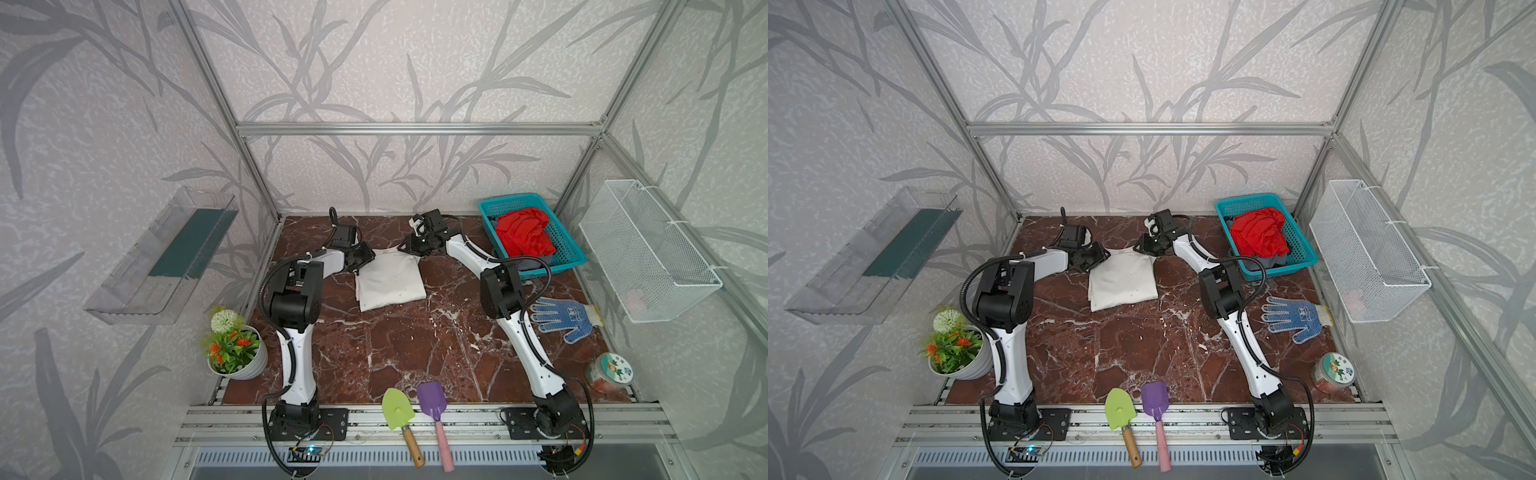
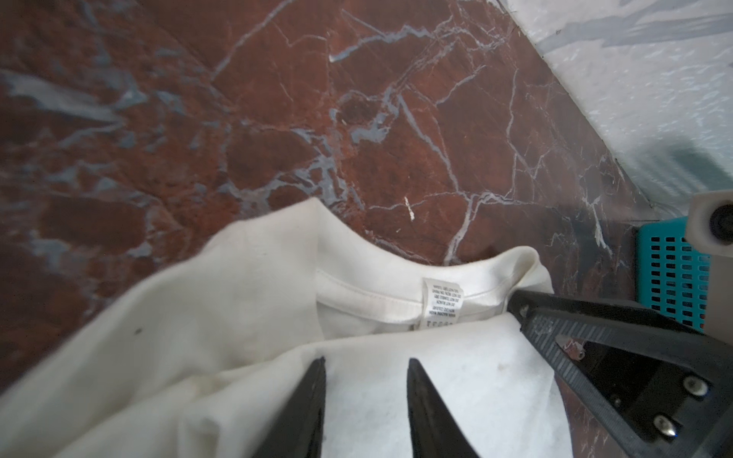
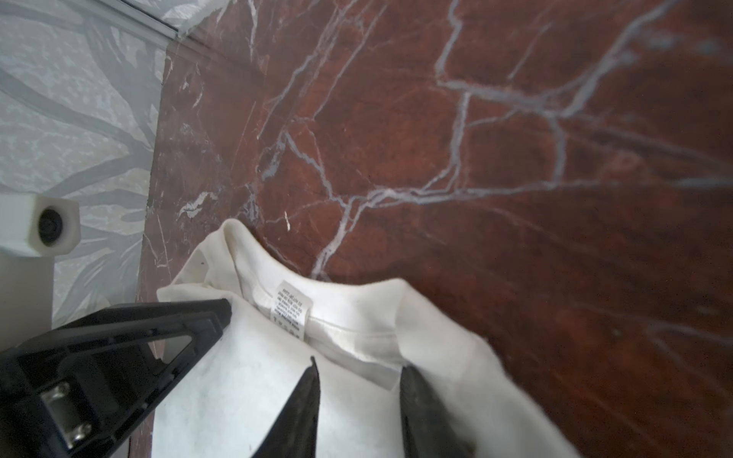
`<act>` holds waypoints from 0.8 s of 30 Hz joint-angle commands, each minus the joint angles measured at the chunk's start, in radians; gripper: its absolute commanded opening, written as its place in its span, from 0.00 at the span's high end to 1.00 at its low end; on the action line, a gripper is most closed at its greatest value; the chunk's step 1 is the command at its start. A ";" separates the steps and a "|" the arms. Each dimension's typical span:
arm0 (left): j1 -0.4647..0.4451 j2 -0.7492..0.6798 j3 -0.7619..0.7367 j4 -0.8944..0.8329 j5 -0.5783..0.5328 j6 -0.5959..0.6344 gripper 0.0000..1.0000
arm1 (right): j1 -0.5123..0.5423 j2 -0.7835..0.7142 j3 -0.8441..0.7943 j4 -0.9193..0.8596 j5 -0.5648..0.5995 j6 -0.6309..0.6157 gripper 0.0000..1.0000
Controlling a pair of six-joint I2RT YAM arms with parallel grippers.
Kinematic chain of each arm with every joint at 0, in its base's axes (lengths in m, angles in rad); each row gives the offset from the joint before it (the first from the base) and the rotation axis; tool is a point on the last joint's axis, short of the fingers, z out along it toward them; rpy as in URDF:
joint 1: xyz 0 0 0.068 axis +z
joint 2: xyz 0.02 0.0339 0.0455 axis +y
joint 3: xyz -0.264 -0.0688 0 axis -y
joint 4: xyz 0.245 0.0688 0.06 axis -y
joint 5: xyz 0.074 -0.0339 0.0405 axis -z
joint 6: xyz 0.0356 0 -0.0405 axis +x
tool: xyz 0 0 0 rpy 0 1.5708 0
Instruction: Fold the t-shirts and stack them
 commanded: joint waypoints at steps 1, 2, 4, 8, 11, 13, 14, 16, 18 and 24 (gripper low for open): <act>-0.042 -0.017 -0.078 -0.023 0.034 0.014 0.64 | -0.006 -0.084 -0.187 -0.100 0.044 -0.029 0.65; -0.056 -0.036 -0.102 -0.015 0.037 0.012 0.64 | -0.005 -0.134 -0.272 -0.053 0.042 -0.022 0.65; -0.087 -0.075 -0.145 -0.014 0.036 0.013 0.64 | -0.005 -0.234 -0.448 0.038 0.045 -0.005 0.65; -0.157 -0.170 -0.213 -0.076 -0.013 0.019 0.65 | -0.007 -0.409 -0.728 0.139 0.078 0.003 0.65; -0.196 -0.248 -0.252 -0.119 -0.064 0.012 0.64 | -0.016 -0.483 -0.807 0.150 0.102 -0.017 0.65; -0.206 -0.302 -0.280 -0.116 -0.081 0.005 0.64 | -0.028 -0.514 -0.821 0.146 0.112 -0.032 0.64; -0.208 -0.332 -0.291 -0.115 -0.081 0.001 0.64 | -0.031 -0.533 -0.827 0.140 0.117 -0.041 0.64; -0.210 -0.391 -0.308 -0.130 -0.096 0.009 0.63 | -0.034 -0.576 -0.844 0.125 0.128 -0.061 0.63; -0.210 -0.451 -0.321 -0.177 -0.145 0.025 0.62 | -0.034 -0.637 -0.885 0.123 0.140 -0.067 0.61; -0.207 -0.484 -0.312 -0.295 -0.245 0.094 0.61 | -0.035 -0.774 -1.027 0.139 0.167 -0.056 0.59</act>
